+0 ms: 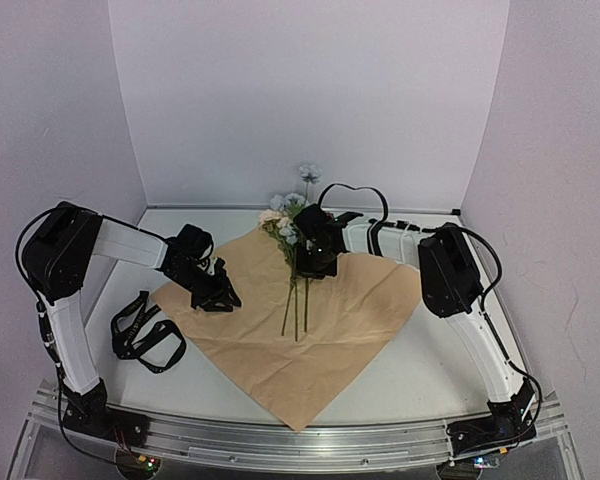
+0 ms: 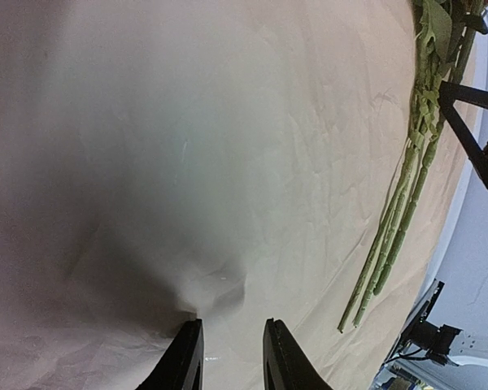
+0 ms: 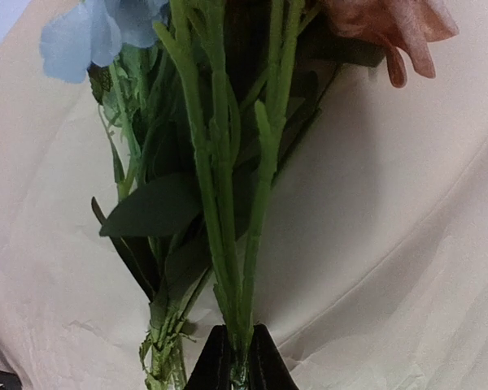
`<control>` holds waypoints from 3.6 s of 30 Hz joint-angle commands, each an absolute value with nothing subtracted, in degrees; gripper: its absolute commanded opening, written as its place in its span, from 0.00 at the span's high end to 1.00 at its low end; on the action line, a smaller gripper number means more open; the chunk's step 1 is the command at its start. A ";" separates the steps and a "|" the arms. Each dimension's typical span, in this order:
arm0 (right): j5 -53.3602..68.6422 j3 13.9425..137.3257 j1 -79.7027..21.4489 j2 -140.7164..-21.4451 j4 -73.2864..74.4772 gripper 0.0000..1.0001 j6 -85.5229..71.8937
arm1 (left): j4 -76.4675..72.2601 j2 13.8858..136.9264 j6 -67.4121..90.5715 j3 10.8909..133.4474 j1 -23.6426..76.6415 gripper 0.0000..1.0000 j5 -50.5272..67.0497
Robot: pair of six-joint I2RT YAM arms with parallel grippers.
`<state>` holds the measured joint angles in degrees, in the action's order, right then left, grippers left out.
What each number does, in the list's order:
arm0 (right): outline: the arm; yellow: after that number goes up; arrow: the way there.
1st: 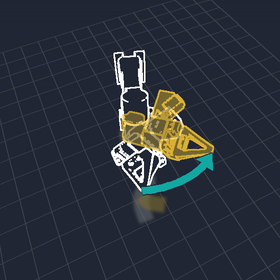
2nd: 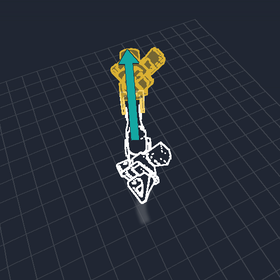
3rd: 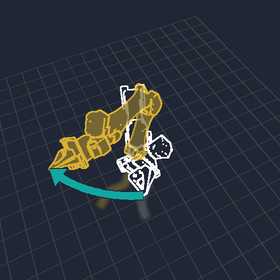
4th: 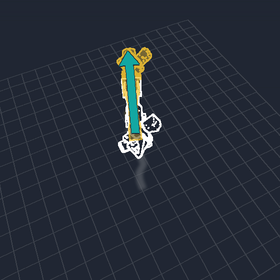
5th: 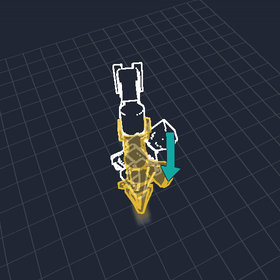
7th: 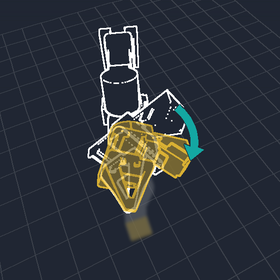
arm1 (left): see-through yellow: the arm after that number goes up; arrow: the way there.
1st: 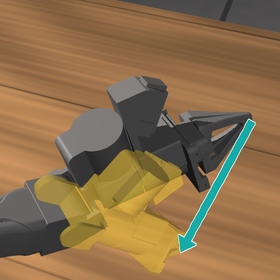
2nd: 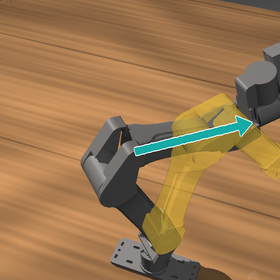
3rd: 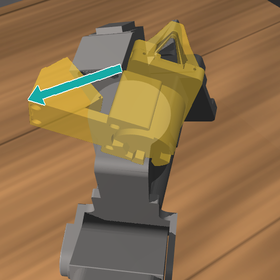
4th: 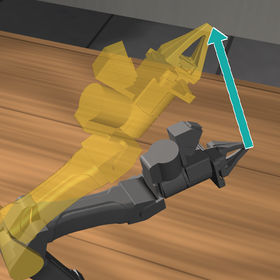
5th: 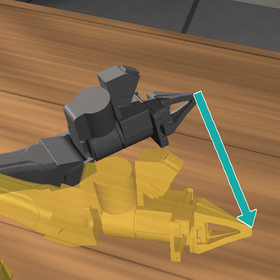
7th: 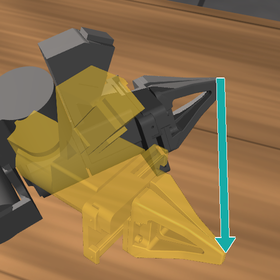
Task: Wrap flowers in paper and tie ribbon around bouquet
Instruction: Adjust the fake flower on the flattened wrapping paper, then pick up the bottom corner of the flattened wrapping paper from the center of the board.
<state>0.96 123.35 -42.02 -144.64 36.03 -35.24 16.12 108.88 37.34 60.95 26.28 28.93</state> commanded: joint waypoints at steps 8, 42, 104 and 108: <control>3.44 120.44 -43.29 -141.11 38.82 1.00 -39.10 | 17.10 110.59 36.39 61.92 25.95 0.72 27.49; 3.70 114.17 -44.22 -126.22 43.72 0.19 -35.03 | 18.39 107.93 34.76 63.71 25.31 0.69 27.09; -36.41 69.24 -94.31 -104.15 20.64 1.00 24.84 | 22.96 76.00 37.87 55.42 26.28 0.57 18.26; -33.21 71.05 -89.36 -101.66 24.34 1.00 23.39 | 23.22 76.34 37.55 57.17 26.28 0.57 18.53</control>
<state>-35.36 67.48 -94.21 -106.63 18.92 25.30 23.14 76.77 38.90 53.24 26.09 18.02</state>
